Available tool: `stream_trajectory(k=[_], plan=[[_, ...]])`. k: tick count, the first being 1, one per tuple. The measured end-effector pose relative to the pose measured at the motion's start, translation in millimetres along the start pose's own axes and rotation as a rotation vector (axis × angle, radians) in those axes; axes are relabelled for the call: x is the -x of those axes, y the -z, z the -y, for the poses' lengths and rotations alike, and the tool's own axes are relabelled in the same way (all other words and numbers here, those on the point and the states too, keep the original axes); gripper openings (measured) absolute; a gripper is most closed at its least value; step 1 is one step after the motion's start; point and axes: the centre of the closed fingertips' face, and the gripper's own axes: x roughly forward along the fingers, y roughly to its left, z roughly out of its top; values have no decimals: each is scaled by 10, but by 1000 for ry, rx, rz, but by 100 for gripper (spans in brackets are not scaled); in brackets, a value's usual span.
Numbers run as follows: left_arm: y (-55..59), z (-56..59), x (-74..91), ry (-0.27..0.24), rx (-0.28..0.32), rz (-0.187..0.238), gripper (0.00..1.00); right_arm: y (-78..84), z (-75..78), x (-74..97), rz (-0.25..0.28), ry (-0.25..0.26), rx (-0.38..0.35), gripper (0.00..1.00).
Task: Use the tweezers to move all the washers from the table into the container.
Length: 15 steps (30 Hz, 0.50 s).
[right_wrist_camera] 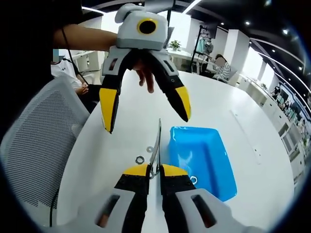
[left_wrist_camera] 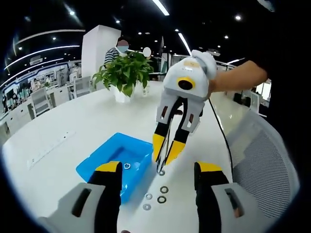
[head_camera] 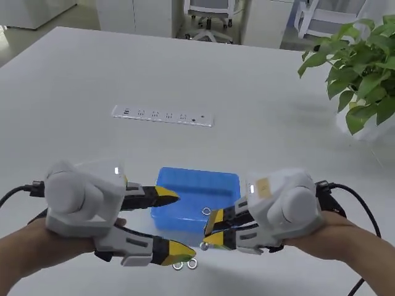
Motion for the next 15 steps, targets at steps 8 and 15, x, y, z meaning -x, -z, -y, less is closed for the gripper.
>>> stream_trajectory(k=[8,15], plan=[[21,-9,102,-20,22,9,75,-84,65,113,16,13,3,9],[-18,62,115,-26,34,17,82,-165,213,213,33,39,9,9]])
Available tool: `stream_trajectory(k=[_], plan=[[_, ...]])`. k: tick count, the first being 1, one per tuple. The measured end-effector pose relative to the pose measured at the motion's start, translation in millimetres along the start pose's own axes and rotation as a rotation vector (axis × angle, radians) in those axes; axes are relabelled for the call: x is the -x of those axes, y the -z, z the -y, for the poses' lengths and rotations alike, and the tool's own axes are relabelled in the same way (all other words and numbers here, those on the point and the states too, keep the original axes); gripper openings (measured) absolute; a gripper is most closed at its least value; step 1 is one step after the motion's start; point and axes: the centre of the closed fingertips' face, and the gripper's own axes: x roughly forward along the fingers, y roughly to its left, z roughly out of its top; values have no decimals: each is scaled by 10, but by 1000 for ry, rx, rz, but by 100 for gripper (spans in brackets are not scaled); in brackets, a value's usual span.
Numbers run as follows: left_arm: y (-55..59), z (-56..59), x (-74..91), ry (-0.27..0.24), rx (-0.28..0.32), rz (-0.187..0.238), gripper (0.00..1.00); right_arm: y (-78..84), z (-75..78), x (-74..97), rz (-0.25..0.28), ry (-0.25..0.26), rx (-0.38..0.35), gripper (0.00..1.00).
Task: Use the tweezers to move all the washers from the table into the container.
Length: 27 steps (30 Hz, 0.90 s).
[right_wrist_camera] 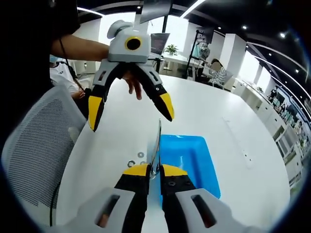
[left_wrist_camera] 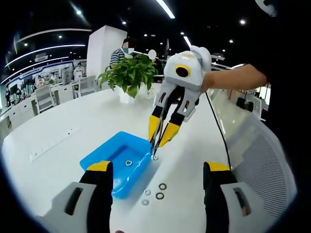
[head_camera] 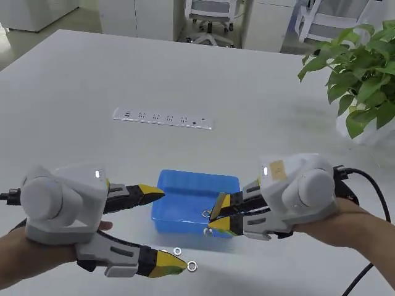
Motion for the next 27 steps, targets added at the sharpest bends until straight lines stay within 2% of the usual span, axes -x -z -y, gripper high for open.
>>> stream_trajectory(k=[6,13,27], plan=[[-30,69,2,-3,13,-4,88,-48,134,30,8,18,15,9],[-58,85,30,-5,15,4,92,-48,276,-12,11,29,25,9],[-48,67,66,-15,40,19,99,31,452,-227,4,25,45,10]])
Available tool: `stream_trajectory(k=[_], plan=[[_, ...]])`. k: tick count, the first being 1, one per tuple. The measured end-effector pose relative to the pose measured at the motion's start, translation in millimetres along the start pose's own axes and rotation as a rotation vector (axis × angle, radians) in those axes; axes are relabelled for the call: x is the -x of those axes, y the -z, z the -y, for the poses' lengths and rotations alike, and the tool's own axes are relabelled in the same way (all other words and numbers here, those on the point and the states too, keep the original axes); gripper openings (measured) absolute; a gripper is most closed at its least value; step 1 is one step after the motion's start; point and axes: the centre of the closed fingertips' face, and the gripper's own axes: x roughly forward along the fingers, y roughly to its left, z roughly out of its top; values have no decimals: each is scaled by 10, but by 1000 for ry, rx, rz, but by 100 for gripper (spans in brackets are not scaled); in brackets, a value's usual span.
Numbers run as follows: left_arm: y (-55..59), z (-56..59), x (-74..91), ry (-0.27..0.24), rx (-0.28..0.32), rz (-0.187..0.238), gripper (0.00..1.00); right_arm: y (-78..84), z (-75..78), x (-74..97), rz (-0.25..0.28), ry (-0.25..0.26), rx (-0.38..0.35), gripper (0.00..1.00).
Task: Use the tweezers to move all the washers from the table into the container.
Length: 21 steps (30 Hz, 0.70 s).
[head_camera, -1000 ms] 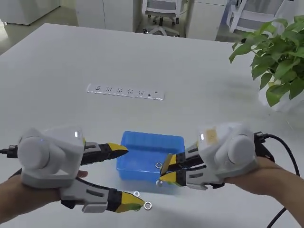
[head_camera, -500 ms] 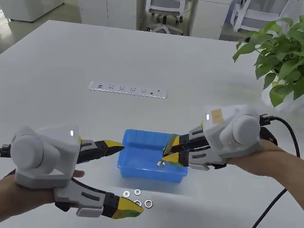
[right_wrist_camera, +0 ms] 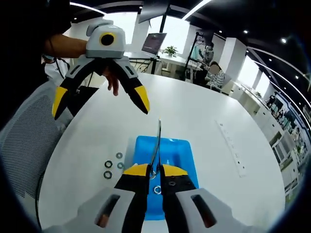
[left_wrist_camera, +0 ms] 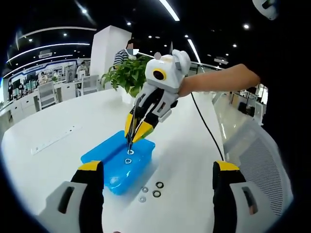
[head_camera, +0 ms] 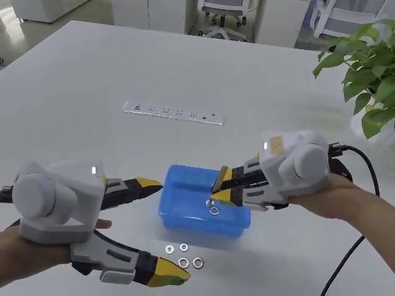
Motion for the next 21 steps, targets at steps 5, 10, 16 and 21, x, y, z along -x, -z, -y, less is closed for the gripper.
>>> stream_trajectory(k=[5,10,16,21], plan=[[17,-25,16,-4,7,-2,99,51,14,-85,-11,-12,6,10],[35,-54,30,-12,13,-6,99,126,45,-170,-20,-16,6,10],[72,-82,28,-19,13,-20,99,181,81,-266,-28,-23,-7,10],[61,-109,17,-20,16,-13,99,228,101,-340,-40,-25,-5,10]])
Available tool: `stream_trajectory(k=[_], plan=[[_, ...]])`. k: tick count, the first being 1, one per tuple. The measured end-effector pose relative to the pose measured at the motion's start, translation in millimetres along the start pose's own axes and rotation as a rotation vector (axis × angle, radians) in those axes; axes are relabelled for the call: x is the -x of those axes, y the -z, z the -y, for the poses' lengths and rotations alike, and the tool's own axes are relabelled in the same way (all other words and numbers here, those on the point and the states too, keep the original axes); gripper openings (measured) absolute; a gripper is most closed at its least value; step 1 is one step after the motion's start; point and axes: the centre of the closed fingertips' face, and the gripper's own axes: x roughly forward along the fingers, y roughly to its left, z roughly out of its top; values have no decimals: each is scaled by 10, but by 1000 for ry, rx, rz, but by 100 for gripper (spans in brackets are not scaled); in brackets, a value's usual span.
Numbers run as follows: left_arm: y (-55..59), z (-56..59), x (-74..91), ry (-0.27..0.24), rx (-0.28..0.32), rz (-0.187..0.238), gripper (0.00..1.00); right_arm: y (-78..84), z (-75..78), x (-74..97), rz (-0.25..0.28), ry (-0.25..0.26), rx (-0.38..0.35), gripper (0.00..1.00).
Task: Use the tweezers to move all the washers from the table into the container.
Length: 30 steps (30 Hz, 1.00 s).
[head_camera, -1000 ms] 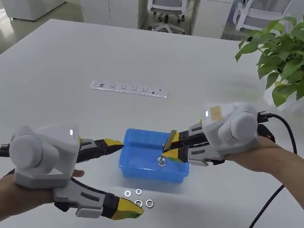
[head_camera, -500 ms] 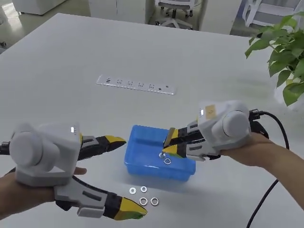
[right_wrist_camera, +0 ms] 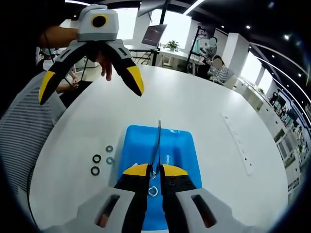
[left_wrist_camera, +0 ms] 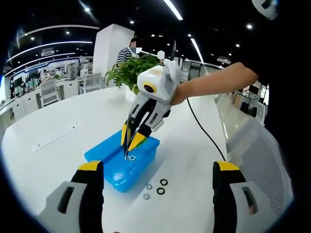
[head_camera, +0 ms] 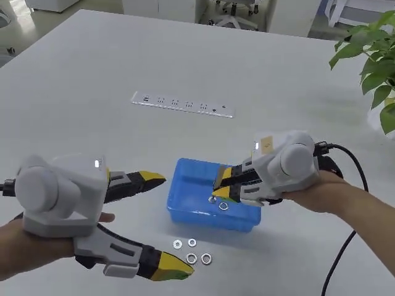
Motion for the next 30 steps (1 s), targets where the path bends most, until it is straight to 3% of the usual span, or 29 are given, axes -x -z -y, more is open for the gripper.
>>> stream_trajectory(k=[11,23,28,30], plan=[[12,-48,-18,-5,8,-3,98,118,2,-123,-25,-19,1,10],[-37,-217,-97,-29,-12,13,86,191,4,-152,-26,-23,-12,10],[-14,-276,-153,-26,-30,-7,79,188,3,-158,-23,-24,-9,10],[3,-340,-172,-43,-78,-27,72,188,0,-159,-21,-24,-10,10]])
